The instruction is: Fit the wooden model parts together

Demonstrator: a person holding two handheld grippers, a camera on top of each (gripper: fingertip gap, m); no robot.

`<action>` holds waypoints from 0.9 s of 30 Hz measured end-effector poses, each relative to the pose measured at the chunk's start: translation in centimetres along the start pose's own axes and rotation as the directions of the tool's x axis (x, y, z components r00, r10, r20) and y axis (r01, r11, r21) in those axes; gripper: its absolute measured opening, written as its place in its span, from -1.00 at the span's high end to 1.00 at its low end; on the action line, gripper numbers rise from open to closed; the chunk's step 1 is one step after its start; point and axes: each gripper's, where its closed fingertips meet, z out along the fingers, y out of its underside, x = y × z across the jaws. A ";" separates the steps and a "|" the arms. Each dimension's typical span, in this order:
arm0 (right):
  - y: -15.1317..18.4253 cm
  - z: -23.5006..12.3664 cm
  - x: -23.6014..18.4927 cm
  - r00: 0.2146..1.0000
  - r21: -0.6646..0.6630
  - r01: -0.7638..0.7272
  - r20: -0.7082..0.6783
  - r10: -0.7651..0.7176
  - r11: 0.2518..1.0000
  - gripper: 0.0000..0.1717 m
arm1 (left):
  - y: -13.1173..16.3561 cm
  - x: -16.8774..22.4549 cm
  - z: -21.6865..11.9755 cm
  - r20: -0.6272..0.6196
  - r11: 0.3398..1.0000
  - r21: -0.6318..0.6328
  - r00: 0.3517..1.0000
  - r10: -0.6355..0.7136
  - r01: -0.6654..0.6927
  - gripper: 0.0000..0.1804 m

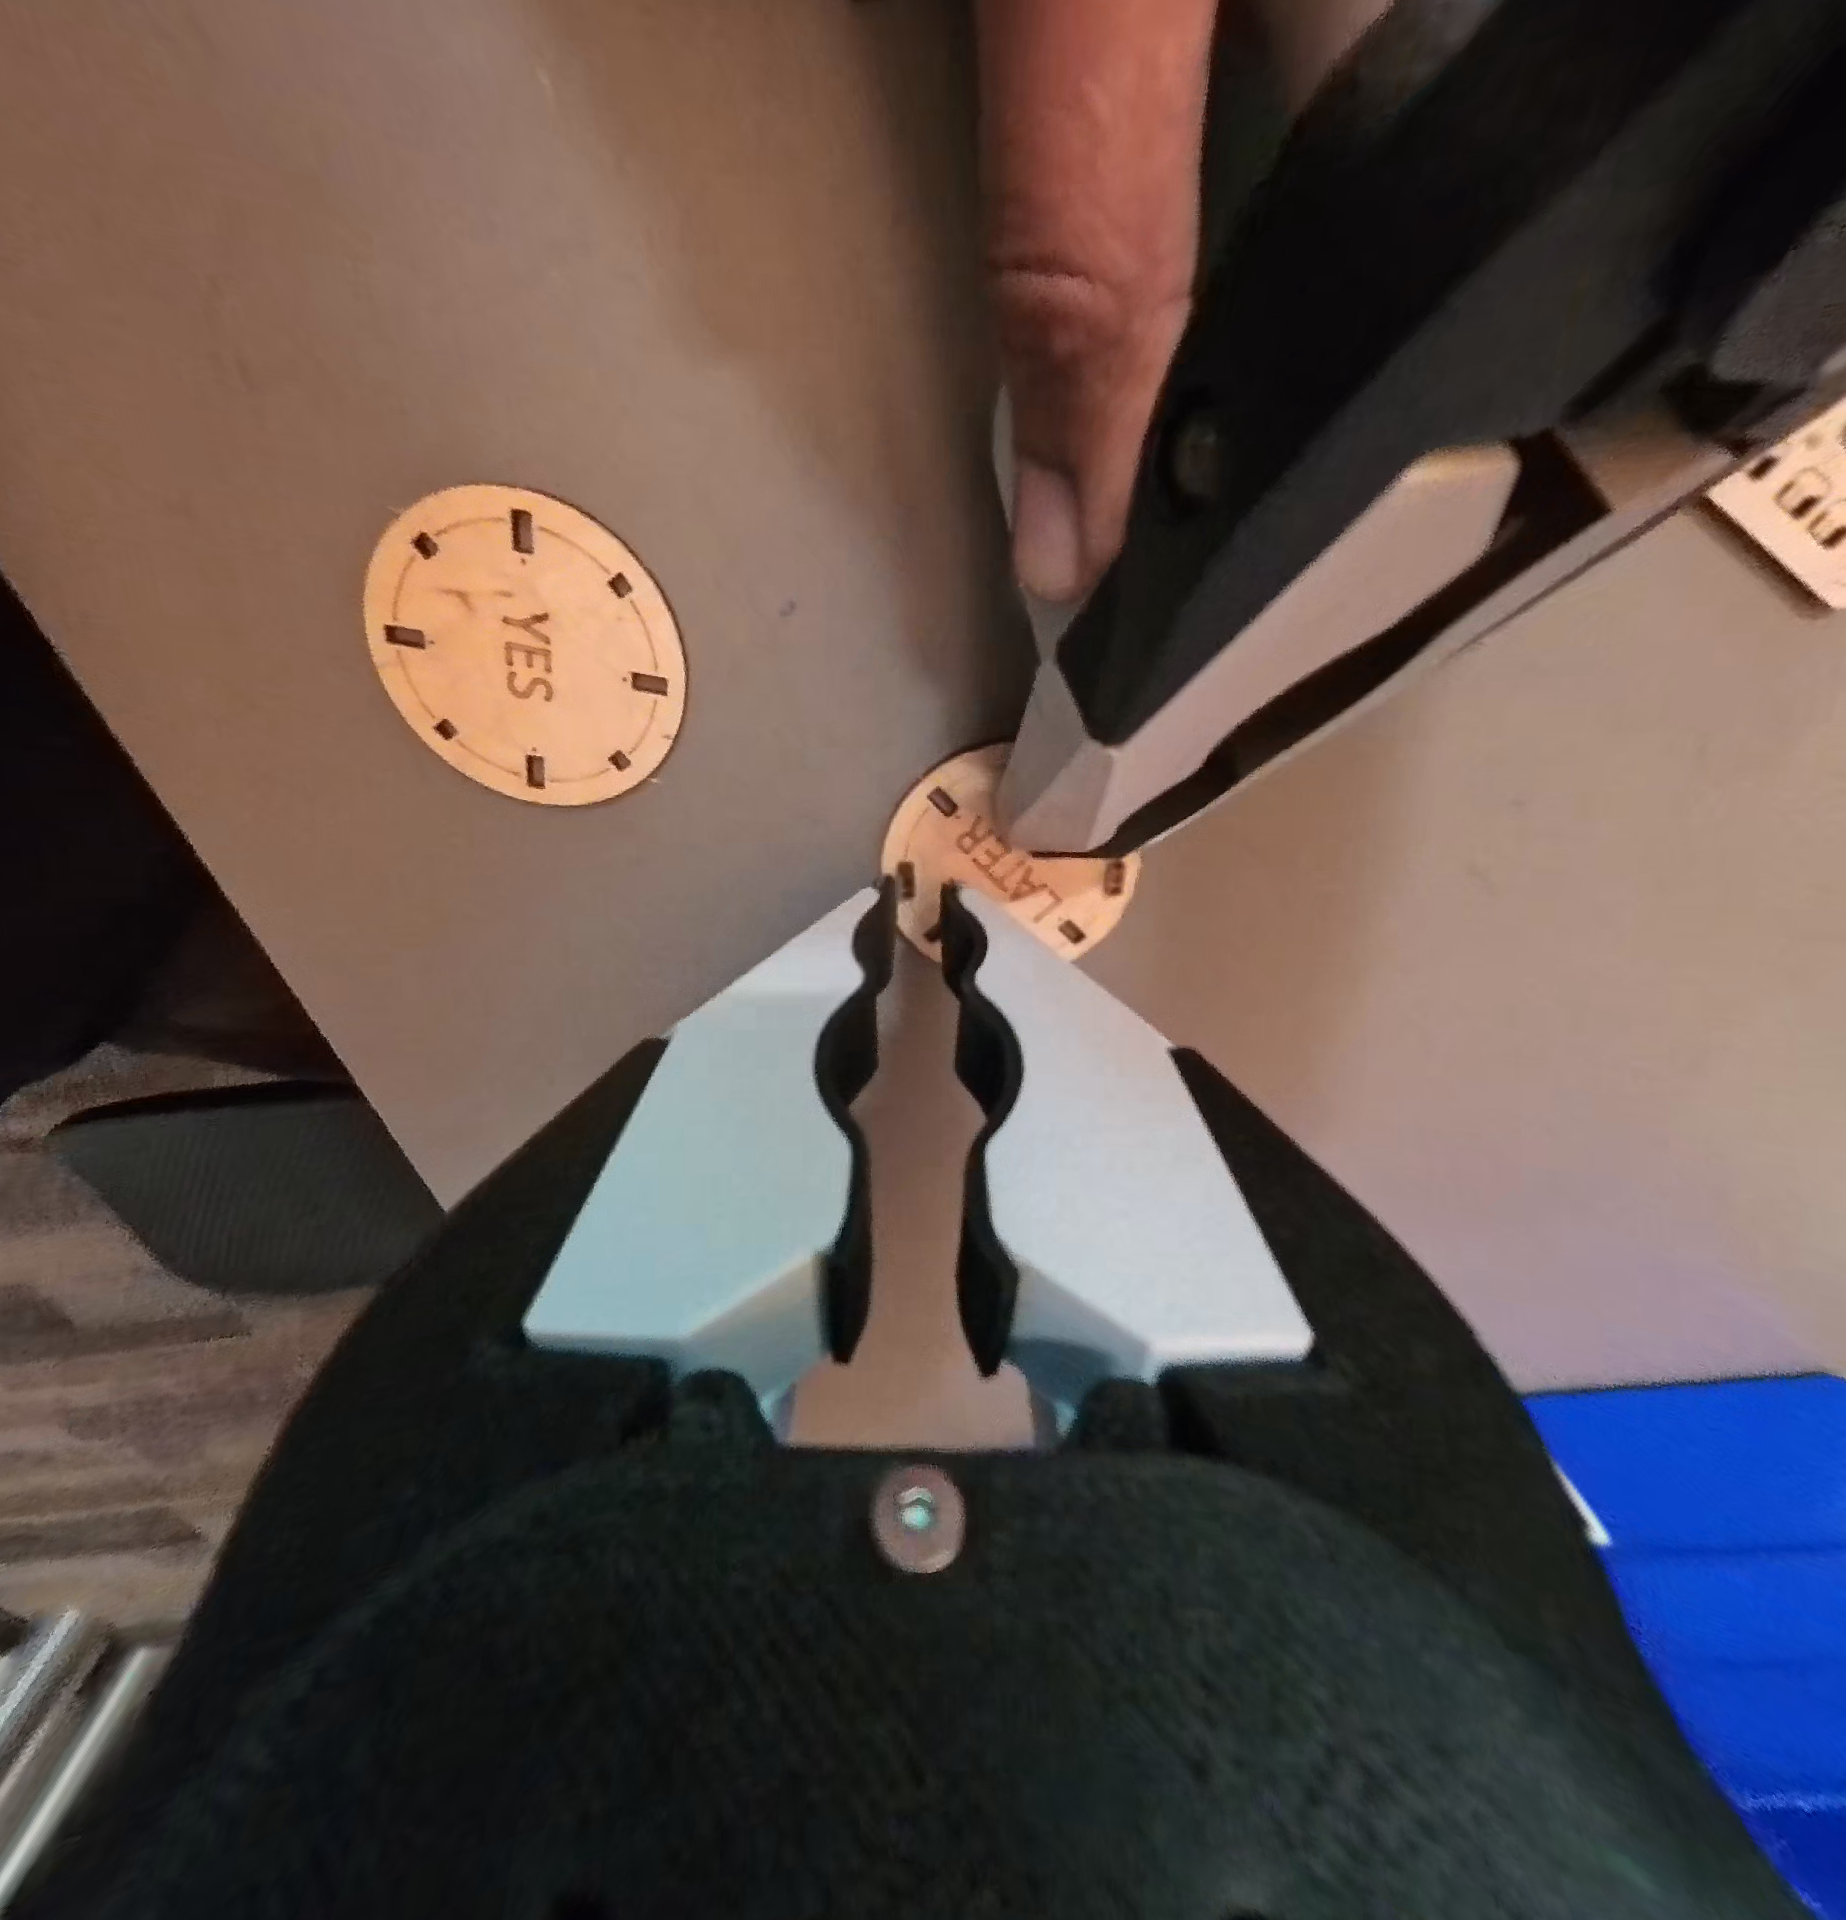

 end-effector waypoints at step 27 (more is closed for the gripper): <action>-0.2 0.6 -0.3 0.999 0.052 0.005 0.038 -0.007 0.999 1.00 | 0.0 0.0 0.0 0.005 1.000 0.001 1.000 -0.001 0.000 0.99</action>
